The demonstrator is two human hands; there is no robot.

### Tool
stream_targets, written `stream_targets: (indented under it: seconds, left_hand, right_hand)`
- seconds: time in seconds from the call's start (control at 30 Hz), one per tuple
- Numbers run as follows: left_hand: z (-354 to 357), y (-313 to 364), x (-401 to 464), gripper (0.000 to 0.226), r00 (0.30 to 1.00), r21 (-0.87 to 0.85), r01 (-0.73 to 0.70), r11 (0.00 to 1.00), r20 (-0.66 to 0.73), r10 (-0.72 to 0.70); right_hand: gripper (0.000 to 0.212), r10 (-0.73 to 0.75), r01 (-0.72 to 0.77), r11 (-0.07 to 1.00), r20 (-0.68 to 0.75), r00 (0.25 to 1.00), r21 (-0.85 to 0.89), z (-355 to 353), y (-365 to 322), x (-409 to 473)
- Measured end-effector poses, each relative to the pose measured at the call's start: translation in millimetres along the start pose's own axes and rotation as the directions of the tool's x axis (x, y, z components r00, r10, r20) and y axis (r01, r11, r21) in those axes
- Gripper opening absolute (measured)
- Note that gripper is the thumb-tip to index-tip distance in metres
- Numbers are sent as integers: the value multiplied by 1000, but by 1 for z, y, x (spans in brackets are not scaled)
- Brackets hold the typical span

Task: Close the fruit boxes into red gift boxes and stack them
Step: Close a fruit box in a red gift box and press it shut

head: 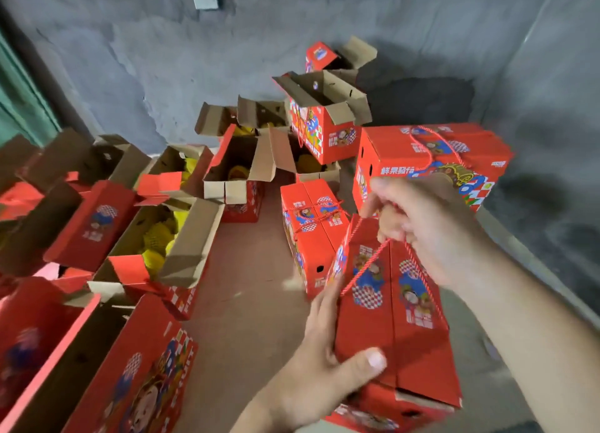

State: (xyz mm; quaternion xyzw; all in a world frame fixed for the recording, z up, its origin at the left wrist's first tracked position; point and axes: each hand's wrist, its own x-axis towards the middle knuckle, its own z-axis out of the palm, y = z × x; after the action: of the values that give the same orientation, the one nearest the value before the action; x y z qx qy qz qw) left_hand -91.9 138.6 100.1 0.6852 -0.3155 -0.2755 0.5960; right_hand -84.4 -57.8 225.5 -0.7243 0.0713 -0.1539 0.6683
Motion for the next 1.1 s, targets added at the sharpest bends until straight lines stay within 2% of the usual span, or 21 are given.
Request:
stream_targets:
  seconds: [0.07,0.13,0.2,0.27,0.33,0.43,0.5,0.57,0.67,0.77,0.8,0.83,0.9,0.97,1.03,1.1]
  left_hand:
    - [-14,17,5,102,991,-50,-113,992,-81,109]
    - [-32,36,14,92,970,-17,-192,981,-157,187]
    - [-48,52,23,83,947,23,-259,966,-189,259]
    - [-60,63,34,76,921,30,-324,946,-220,323]
    - [-73,68,49,69,898,49,-356,933,-258,356]
    - [-93,64,85,68,867,117,-333,936,-352,353]
    - [-99,52,113,72,865,173,-265,949,-391,313]
    - [-97,32,134,77,902,157,-175,972,-371,222]
    - [-94,6,149,73,903,-81,5,997,-429,-39]
    - [-98,2,161,66,905,-128,92,988,-404,-136]
    - [-99,7,163,64,911,-143,107,984,-383,-155]
    - [-100,10,165,62,919,-164,115,980,-356,-168]
    - [-105,13,164,62,934,-194,151,969,-294,-204]
    - [-113,14,150,60,936,-199,204,959,-249,-251]
    - [-121,12,125,43,935,-187,188,964,-266,-234]
    - [-124,8,96,24,925,-163,146,976,-326,-193]
  right_hand:
    - [44,-76,76,997,-2,997,3,18,-34,22]
    - [42,-138,137,990,-10,990,-34,36,-65,43]
    - [34,-157,155,985,-31,987,-71,51,-89,61]
    - [41,-179,173,980,-50,983,-102,58,-109,75]
    - [46,-226,216,968,-73,971,-127,61,-122,89]
    - [42,-286,254,944,-135,949,-211,67,-119,118]
    - [35,-294,239,916,-137,946,-322,70,-103,138]
    - [28,-250,177,866,-98,963,-468,68,-75,150]
    - [20,-154,88,692,-27,988,-716,57,-15,146]
    - [59,138,-116,453,-59,989,-884,52,50,122]
    - [65,207,-161,398,-83,975,-903,53,66,113]
    - [67,225,-179,388,-95,970,-904,53,77,107]
    - [63,143,-176,409,-128,981,-895,51,89,101]
    - [57,80,-233,340,-219,972,-911,53,90,100]
    - [56,37,-305,315,-309,950,-899,65,91,96]
    - [58,-75,-248,339,-289,954,-908,87,96,86]
